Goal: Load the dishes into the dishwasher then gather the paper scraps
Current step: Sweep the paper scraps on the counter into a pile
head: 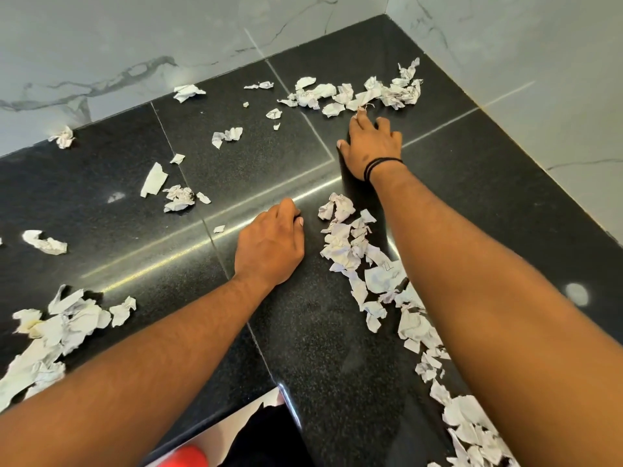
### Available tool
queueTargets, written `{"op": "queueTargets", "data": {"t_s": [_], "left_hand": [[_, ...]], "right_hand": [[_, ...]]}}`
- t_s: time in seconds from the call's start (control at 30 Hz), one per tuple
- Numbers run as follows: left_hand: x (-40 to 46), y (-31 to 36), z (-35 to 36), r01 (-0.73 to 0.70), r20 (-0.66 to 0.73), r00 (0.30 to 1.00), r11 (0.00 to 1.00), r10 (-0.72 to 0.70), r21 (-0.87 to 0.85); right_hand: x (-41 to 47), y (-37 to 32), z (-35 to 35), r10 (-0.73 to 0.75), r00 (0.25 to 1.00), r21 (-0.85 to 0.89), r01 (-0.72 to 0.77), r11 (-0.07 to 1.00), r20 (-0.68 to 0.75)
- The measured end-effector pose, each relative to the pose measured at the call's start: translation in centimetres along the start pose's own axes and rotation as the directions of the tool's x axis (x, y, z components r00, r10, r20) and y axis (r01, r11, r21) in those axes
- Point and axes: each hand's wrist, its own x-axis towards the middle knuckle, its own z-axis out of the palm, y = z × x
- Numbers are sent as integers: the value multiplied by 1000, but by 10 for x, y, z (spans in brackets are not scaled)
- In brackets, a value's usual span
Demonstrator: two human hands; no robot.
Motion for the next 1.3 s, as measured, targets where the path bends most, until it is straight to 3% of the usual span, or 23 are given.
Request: {"op": "queueTargets", "data": {"t_s": [0.33,0.5,0.57,0.7,0.8,1.2,1.3], "left_hand": [[0,0,1,-10,6,1000,1000,10,3],[0,0,1,-1,19,1000,1000,1,5],[0,0,0,-3,17,1000,1000,3,5],[-1,-1,-1,-4,22,1000,1000,4,0],[0,0,-2,-4,19,1000,1000,4,3],[-1,0,-2,-4,21,1000,1000,5,-23],[-1,0,-1,-2,22,1000,1000,2,-23]], "right_hand": [[-111,-28,15,-16,995,101,26,995,-102],[-86,-41,1,-32,952,167,87,982,-306],[-50,-42,-3,-69,963,179,119,977,-262],[10,-34,-6,-91,996,42,92,995,-25],[19,-28,0,-86,996,-14,86,996,4],[-136,-19,27,-25,975,196,69,978,-220],[-129,-17,16,12,916,283,111,953,-400]]}}
